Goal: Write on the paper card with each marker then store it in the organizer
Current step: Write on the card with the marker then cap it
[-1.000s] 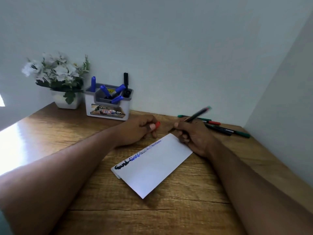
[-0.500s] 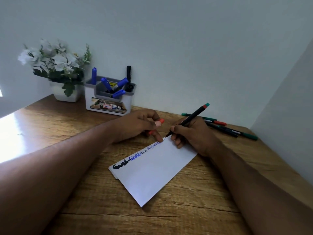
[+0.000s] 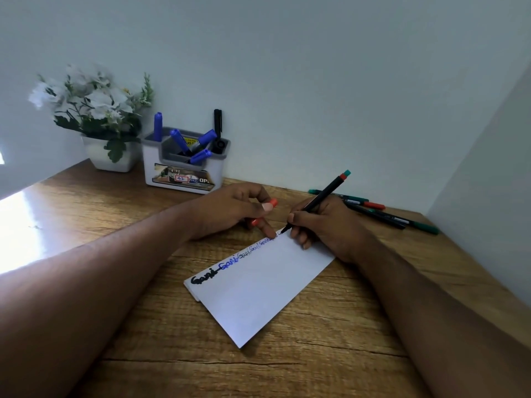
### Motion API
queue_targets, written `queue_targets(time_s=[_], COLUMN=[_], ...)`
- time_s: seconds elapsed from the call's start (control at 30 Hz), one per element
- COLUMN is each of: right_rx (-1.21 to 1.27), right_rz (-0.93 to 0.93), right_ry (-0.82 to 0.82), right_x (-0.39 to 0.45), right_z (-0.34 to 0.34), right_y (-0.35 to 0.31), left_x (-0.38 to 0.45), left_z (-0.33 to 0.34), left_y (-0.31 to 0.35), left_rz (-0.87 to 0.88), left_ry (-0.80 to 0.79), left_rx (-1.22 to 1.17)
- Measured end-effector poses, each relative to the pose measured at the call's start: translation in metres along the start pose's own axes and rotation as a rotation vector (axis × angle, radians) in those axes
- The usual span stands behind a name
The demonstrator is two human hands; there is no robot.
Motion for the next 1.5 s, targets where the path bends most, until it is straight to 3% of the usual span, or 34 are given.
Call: queue_targets(time_s=[1.5], right_rx=[0.038], right_rz=[0.028], right_ry=[0.112], right_x=[0.0009], right_z=[0.0010], right_y=[0.0012], left_x=[0.0008], left_z=[-0.0005], left_y=[-0.0013], left_rz=[0.014], left_ry=[-0.015], left_rx=[-0.001])
Point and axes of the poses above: each hand's wrist, its own x-axis towards the middle knuckle, its own z-axis out of the palm, y = z × x, the point moved 1 cm from there along x, towards the middle knuckle, and after that the axes turned 12 degrees about x, right-handed, at the moved point
